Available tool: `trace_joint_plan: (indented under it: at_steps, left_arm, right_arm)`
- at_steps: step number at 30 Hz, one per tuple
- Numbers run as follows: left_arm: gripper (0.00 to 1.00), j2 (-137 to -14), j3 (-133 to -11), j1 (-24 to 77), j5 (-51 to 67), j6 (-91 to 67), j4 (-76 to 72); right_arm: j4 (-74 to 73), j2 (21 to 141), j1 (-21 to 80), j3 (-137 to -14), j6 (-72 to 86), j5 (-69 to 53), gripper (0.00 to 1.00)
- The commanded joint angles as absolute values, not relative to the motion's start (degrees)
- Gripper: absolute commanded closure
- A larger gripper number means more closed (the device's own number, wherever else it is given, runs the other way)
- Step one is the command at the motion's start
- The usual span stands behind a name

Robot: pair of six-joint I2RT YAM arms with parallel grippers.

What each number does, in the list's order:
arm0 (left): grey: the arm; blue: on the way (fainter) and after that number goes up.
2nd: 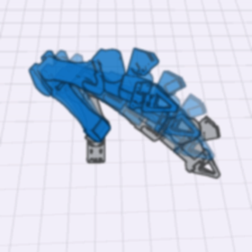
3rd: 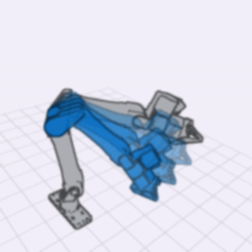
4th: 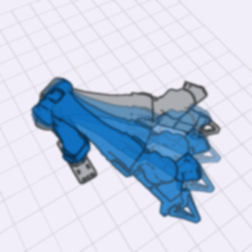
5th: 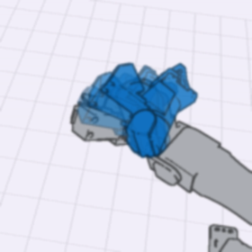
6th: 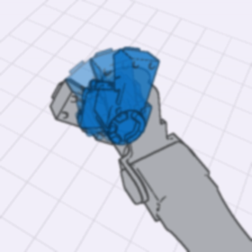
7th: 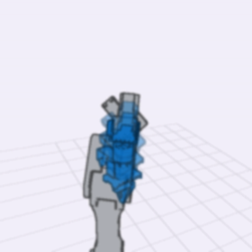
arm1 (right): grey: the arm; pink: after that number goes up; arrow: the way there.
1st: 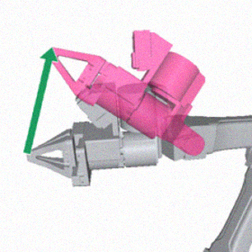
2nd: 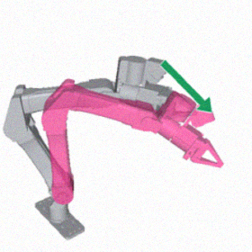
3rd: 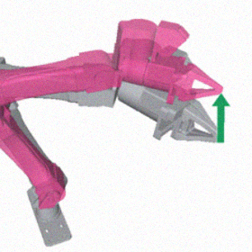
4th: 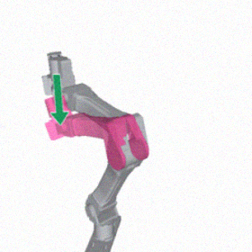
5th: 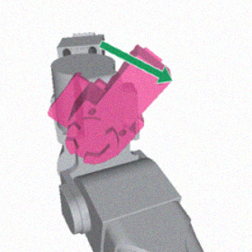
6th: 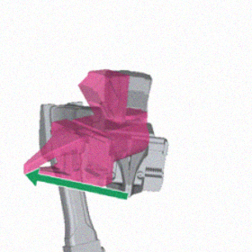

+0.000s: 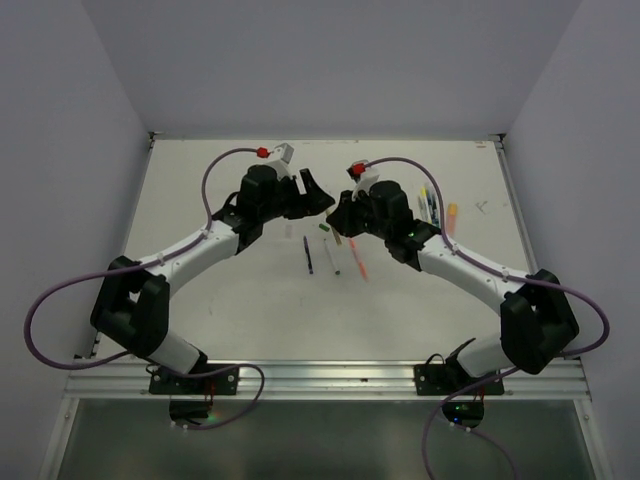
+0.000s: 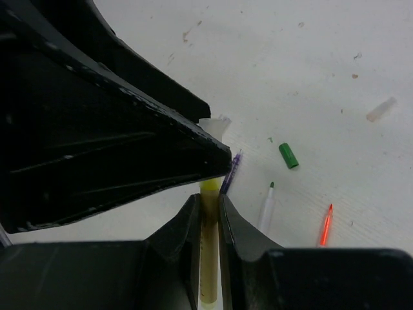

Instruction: Open the pen caps

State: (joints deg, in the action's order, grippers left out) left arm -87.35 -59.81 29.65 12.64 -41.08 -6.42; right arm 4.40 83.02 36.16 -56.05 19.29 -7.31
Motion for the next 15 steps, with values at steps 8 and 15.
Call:
trace_joint_plan:
  at_steps: [8,15]
  left_arm:
    - [0.5,-90.1,-62.3,29.5,17.2,-44.8,-11.7]
    - [0.99,-89.8,-62.1,29.6,16.7,-45.3,-12.5]
  right_arm:
    - [10.2,81.2,37.0,-56.3,21.1,-8.7,1.0]
    - [9.9,81.6,37.1,-57.0,20.9,-9.3,0.9]
